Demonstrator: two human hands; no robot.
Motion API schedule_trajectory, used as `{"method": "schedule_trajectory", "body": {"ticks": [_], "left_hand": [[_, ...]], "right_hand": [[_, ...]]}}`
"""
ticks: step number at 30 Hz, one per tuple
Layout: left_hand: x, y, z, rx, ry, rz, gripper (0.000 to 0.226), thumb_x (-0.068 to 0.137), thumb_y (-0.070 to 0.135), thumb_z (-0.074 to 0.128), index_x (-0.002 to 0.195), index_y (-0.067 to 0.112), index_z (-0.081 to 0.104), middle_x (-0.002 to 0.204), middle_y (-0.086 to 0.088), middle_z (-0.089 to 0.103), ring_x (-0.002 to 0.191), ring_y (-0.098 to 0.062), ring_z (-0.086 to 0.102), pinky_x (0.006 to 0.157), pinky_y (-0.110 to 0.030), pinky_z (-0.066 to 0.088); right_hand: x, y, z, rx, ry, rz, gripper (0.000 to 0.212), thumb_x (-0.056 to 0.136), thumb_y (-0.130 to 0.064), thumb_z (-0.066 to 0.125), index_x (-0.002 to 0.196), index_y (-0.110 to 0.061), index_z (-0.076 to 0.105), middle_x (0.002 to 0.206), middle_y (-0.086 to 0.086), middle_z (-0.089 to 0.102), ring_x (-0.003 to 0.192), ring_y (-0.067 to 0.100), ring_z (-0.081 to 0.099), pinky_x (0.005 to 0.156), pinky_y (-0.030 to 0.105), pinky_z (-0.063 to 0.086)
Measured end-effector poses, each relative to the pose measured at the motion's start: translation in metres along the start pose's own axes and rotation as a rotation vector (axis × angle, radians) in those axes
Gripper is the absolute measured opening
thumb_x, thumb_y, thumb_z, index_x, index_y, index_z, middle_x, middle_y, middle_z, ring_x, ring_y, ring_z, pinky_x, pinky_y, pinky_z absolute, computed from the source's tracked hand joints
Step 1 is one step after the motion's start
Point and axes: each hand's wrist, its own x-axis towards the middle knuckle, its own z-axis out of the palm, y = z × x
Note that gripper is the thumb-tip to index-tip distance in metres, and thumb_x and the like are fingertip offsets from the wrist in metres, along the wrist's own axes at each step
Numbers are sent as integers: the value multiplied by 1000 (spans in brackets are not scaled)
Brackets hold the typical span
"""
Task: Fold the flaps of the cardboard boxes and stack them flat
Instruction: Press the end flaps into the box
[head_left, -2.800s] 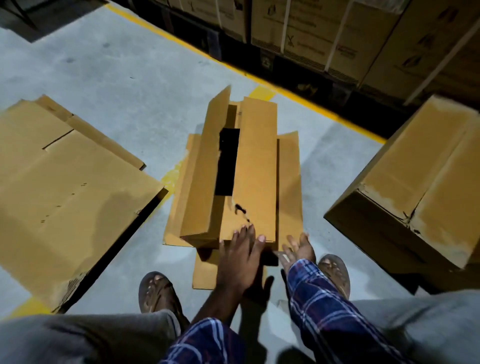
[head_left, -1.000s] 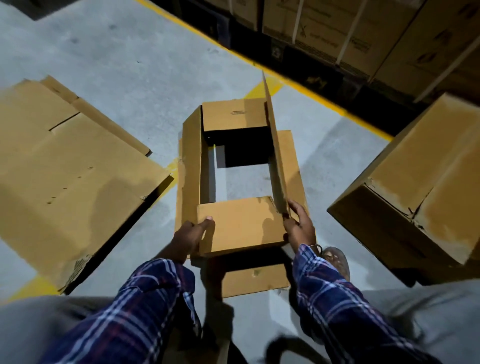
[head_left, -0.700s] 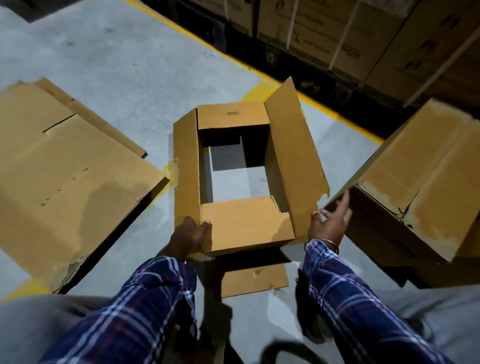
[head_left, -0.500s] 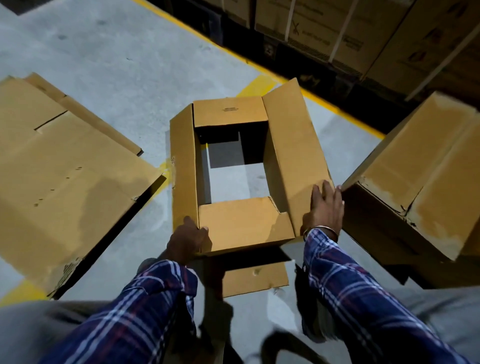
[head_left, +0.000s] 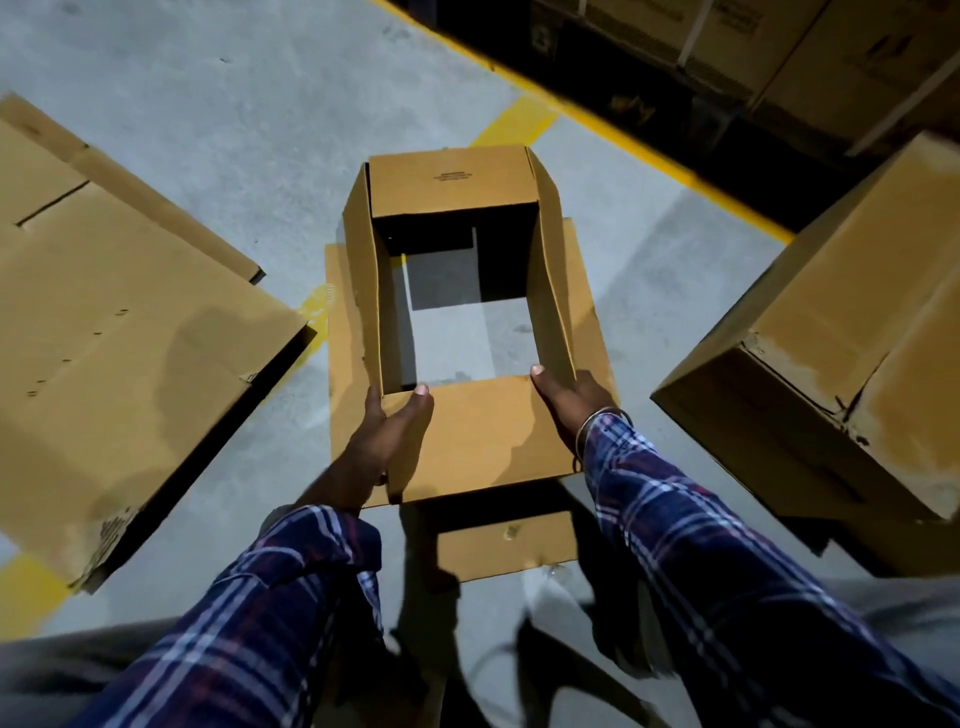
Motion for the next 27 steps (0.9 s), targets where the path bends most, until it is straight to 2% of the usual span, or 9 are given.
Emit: {"method": "schedule_trajectory", "body": {"ticks": [4, 8, 12, 14, 16, 18, 21, 25, 27], "left_hand": [[0, 2, 2, -63, -18, -24, 111, 74, 86, 59, 161, 48, 1, 170, -8, 20, 150, -42, 28, 114, -65, 33], [-2, 3, -1, -45, -20, -24, 108, 78, 83, 60, 161, 48, 2, 171, -4, 16, 150, -45, 27, 110, -69, 34], [-7, 3, -3, 3, 53, 39, 112, 78, 85, 59, 163, 36, 6, 169, -7, 24, 147, -41, 35, 115, -59, 36], [-12, 1, -6, 72, 104, 109, 105, 82, 83, 55, 161, 27, 16, 162, -11, 35, 140, -40, 44, 113, -50, 41], [-16, 0, -11, 181, 141, 122, 97, 86, 82, 48, 158, 22, 23, 155, -16, 43, 134, -42, 49, 110, -51, 44], [-22, 2, -14, 284, 164, 156, 85, 86, 83, 45, 141, 18, 42, 138, -17, 56, 123, -41, 56, 103, -55, 49], [-43, 19, -23, 371, 139, 233, 54, 100, 60, 52, 123, 12, 56, 120, -6, 59, 111, -31, 57, 95, -43, 49], [-79, 62, -54, 628, -24, 295, 63, 100, 65, 45, 103, 4, 62, 111, -14, 61, 106, -34, 58, 91, -43, 46], [-103, 89, -69, 744, -19, 369, 70, 100, 64, 42, 115, 0, 65, 118, -16, 61, 119, -37, 57, 96, -43, 44]], "right_hand": [[1, 5, 12, 26, -6, -45, 83, 77, -87, 48, 128, -22, 56, 128, 8, 64, 110, 35, 61, 98, 47, 49], [5, 5, 17, 74, 42, -10, 102, 68, -90, 53, 143, -21, 45, 141, 8, 57, 122, 36, 57, 104, 50, 46], [8, 10, 20, 57, 94, -1, 117, 71, -86, 58, 160, -20, 18, 164, 11, 26, 145, 38, 35, 116, 55, 34], [2, 15, 19, -27, 156, -65, 111, 78, -80, 59, 161, -22, 14, 168, 10, 16, 152, 35, 21, 121, 57, 24], [-8, 14, 17, -121, 236, -235, 93, 89, -64, 60, 161, -24, 16, 170, 5, 12, 156, 30, 10, 123, 55, 16], [-18, 7, 16, -215, 230, -438, 79, 95, -55, 59, 159, -26, 24, 169, 2, 19, 156, 27, 8, 123, 51, 12], [-28, -9, 19, -373, 131, -525, 63, 97, -58, 51, 152, -27, 41, 159, 4, 41, 153, 27, 19, 123, 51, 9], [-46, -35, 7, -376, 240, -543, 48, 100, -55, 44, 127, -22, 66, 134, 6, 64, 130, 29, 49, 117, 50, 25], [-58, -47, -5, -343, 256, -540, 48, 102, -56, 42, 117, -21, 72, 119, 8, 70, 116, 31, 58, 105, 46, 37]]}}
